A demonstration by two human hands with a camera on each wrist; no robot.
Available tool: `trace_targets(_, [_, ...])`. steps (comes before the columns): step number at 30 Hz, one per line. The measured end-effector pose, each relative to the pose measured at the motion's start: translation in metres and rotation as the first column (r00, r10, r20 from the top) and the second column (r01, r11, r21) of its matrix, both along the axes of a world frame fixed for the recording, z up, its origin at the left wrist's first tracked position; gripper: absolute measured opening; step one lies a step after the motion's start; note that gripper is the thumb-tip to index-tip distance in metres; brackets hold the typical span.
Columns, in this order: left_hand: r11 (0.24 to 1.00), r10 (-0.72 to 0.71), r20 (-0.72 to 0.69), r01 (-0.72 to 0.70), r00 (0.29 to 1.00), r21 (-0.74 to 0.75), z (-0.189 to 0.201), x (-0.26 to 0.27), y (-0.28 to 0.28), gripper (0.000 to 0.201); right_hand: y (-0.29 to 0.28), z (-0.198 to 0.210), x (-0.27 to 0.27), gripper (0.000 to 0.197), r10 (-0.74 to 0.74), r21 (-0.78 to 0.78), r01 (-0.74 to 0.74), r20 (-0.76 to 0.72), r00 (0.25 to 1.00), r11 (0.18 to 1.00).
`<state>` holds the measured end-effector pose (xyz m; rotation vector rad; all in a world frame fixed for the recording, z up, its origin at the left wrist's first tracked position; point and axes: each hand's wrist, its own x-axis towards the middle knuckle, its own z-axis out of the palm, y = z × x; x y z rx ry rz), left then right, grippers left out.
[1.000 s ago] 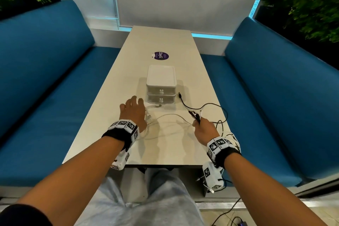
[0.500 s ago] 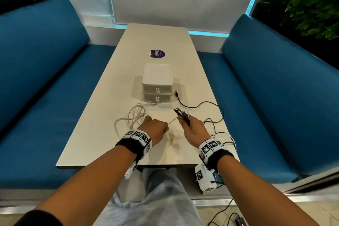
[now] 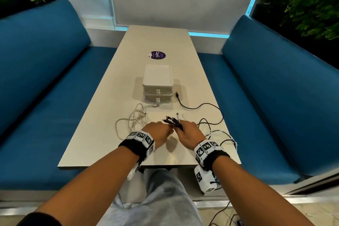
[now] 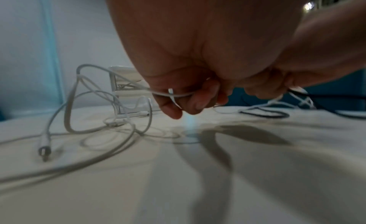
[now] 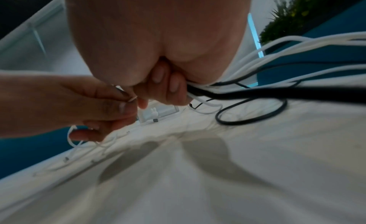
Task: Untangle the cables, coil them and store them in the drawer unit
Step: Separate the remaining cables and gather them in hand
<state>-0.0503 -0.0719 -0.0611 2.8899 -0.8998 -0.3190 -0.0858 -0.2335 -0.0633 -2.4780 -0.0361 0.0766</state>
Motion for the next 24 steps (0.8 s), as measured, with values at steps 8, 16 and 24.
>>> trace_targets(8, [0.997,0.070,0.151,-0.074,0.986,0.023,0.013,0.025,0.034,0.032,-0.065,0.006,0.004,0.038,-0.276,-0.297,0.241,-0.085,0.957,0.924])
trace_targets(16, [0.996,0.055,0.179,-0.068,0.982,0.064,-0.001,0.025,0.039,0.030,-0.071,0.010,-0.002,0.029,-0.441,-0.466,0.389,-0.001,0.898,0.794])
trace_targets(24, [0.999,0.043,0.195,-0.038,0.980,-0.030,-0.003,0.020,0.009,0.029,0.010,0.013,0.005,0.031,-0.099,-0.169,0.107,0.055,0.994,0.980])
